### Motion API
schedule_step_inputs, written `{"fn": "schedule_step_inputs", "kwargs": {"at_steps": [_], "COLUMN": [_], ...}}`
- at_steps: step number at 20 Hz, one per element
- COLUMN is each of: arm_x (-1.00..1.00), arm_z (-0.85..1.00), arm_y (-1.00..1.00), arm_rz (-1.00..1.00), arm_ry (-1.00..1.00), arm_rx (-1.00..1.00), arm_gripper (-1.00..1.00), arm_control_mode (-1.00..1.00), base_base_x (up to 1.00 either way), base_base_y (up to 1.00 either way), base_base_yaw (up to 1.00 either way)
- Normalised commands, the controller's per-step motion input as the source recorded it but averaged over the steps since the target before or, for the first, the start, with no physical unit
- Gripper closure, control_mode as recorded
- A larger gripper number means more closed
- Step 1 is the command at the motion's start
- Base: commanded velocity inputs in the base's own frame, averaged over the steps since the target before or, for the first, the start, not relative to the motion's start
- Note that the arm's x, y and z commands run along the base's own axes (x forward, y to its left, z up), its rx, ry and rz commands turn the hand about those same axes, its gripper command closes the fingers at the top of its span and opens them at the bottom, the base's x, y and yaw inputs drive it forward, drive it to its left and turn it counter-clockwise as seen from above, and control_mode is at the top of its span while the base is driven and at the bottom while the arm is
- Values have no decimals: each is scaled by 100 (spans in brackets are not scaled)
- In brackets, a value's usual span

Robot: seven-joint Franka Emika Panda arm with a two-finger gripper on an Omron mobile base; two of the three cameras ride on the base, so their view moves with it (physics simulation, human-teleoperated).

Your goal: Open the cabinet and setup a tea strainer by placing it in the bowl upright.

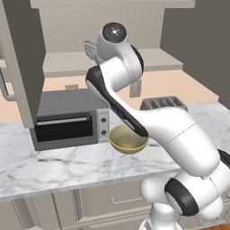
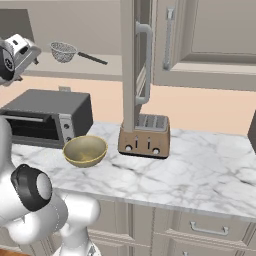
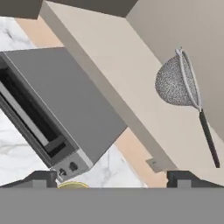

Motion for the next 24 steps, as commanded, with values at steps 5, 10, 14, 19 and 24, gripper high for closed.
{"fn": "schedule_step_inputs", "kwargs": {"at_steps": [5, 10, 14, 19, 24], "arm_x": [23, 20, 2, 11, 38], "arm_z": [14, 13, 44, 34, 2], "arm_y": [-15, -8, 0, -1, 0], "arm_rz": [-19, -27, -8, 0, 0], "arm_ry": [-8, -7, -4, 3, 5], "arm_rx": [11, 22, 6, 5, -7], "arm_gripper": [-100, -100, -100, -100, -100], "arm_control_mode": [-100, -100, -100, -100, -100], "base_base_x": [0, 0, 0, 0, 0], "base_base_y": [0, 0, 0, 0, 0], "base_base_yaw": [0, 0, 0, 0, 0]}}
